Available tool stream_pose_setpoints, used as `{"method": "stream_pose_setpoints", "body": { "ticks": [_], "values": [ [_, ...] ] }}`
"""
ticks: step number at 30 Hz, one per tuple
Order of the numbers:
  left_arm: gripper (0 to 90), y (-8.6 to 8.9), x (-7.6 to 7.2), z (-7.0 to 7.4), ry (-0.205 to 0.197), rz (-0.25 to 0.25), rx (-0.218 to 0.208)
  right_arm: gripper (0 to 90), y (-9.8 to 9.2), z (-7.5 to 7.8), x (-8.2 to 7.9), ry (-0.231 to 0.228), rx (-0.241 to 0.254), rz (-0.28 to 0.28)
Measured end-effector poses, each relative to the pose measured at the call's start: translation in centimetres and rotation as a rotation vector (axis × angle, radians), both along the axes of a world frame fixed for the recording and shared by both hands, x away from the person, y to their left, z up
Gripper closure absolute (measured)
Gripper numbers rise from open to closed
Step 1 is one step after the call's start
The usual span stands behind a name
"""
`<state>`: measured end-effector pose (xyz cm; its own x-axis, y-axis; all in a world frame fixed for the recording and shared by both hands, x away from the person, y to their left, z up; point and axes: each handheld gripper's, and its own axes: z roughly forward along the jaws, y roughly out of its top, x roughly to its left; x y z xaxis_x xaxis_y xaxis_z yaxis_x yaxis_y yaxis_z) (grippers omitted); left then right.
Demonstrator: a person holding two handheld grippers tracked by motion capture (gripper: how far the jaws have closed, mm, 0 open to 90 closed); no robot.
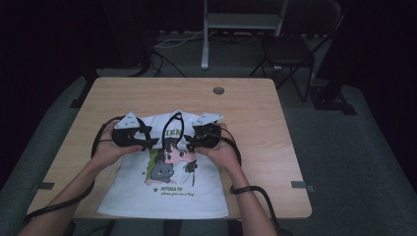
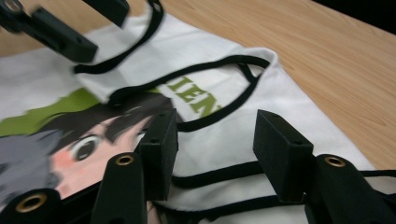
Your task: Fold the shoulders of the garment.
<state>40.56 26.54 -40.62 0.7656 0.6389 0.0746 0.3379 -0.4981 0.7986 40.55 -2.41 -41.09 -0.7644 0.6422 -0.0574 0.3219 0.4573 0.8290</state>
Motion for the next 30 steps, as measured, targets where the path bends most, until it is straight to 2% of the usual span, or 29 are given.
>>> {"method": "stream_pose_setpoints", "body": {
  "ticks": [1,3,6,7,9,13,14,15,16,18,20,23,25,27,30],
  "values": [
    [42.3,0.0,0.3,-0.3,0.007,0.019,0.011,48.7,0.4,-0.3,0.2,-0.002,-0.031,-0.01],
    [42.4,-0.3,0.7,-0.9,0.015,0.041,0.079,47.9,1.1,-1.0,0.4,0.012,-0.083,-0.009],
    [42.5,-0.8,0.8,-2.0,0.014,0.042,0.176,45.1,2.0,-2.2,0.3,0.004,-0.173,0.009],
    [42.5,-0.9,0.7,-2.2,0.01,0.038,0.194,44.9,2.1,-2.4,0.2,0.008,-0.18,0.012],
    [43.0,-1.0,0.5,-2.3,-0.009,0.038,0.192,44.6,2.1,-2.5,0.0,0.008,-0.169,0.007],
    [42.8,-1.1,0.2,-2.1,-0.02,0.022,0.221,44.0,2.0,-2.5,-0.2,0.009,-0.174,0.011],
    [41.9,-1.0,0.2,-2.0,-0.019,0.023,0.21,43.0,1.9,-2.4,-0.2,0.011,-0.18,0.014],
    [40.0,-0.7,0.3,-1.7,-0.016,0.027,0.182,42.2,1.7,-2.2,-0.3,0.008,-0.176,0.014],
    [39.1,-0.3,0.5,-1.4,-0.007,0.033,0.138,41.6,1.4,-1.9,-0.3,0.013,-0.151,0.003],
    [35.4,0.9,1.0,-0.7,0.017,0.075,0.031,40.5,0.1,-1.3,0.0,0.014,-0.102,-0.017],
    [30.9,2.2,1.8,-0.1,0.017,0.136,-0.016,37.6,-1.5,-0.7,0.5,0.024,-0.075,-0.068],
    [30.7,4.0,2.9,0.2,0.031,0.226,-0.062,34.5,-4.1,-0.3,1.7,0.06,-0.054,-0.162],
    [30.5,4.9,3.5,0.1,0.037,0.268,-0.071,32.4,-5.4,-0.3,2.4,0.085,-0.053,-0.22],
    [30.4,5.5,3.5,0.1,0.038,0.297,-0.09,31.5,-6.5,-0.5,2.9,0.101,-0.046,-0.253],
    [29.5,6.5,2.6,0.1,0.024,0.293,-0.084,29.2,-7.6,-0.8,2.7,0.106,-0.037,-0.283]
  ]
}}
